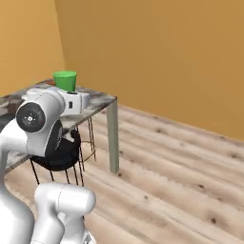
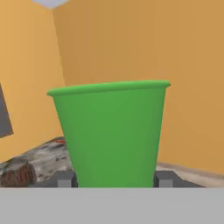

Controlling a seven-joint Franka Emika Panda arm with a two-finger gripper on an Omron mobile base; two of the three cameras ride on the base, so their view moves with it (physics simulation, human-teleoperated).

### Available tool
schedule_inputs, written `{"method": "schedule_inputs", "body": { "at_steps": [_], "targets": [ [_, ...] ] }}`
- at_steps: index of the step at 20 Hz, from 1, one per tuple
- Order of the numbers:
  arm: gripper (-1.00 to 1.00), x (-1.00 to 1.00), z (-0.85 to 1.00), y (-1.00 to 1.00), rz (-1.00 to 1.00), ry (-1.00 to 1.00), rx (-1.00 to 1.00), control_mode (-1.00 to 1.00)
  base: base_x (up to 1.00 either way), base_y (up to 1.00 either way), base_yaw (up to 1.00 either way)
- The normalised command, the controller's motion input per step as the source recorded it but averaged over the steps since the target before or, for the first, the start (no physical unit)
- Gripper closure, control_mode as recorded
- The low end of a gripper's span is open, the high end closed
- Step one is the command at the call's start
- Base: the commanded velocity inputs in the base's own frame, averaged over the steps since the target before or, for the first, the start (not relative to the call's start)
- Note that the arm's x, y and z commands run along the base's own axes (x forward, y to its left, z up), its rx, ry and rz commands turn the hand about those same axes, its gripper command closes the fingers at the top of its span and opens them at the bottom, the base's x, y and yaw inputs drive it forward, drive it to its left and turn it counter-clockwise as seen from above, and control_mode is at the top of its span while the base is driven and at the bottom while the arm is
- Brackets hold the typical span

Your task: Open the cabinet directly in front. Then move the wine and the cup to the dining counter with the jar on it.

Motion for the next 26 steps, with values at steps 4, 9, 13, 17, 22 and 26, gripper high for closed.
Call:
{"method": "schedule_inputs", "body": {
  "at_steps": [4, 9, 13, 17, 22, 26],
  "targets": [
    [1.0, 0.0, 0.0, 0.0, 0.0, 0.0, 0.0, 1.0, 0.26, 0.0, 0.82],
    [1.0, 0.0, 0.0, 0.0, 0.0, 0.0, 0.0, 1.0, 0.03, 0.02, 0.88],
    [1.0, 0.0, 0.0, 0.0, 0.0, 0.0, 0.0, 1.0, 0.0, 0.04, 0.87],
    [1.0, 0.0, 0.0, 0.0, 0.0, 0.0, 0.0, 1.0, 0.0, 0.0, 0.85],
    [1.0, 0.0, 0.0, 0.0, 0.0, 0.0, 0.0, 1.0, 0.02, -0.14, 0.64],
    [1.0, 0.0, 0.0, 0.0, 0.0, 0.0, 0.0, 1.0, 0.06, -0.08, 0.11]
  ]
}}
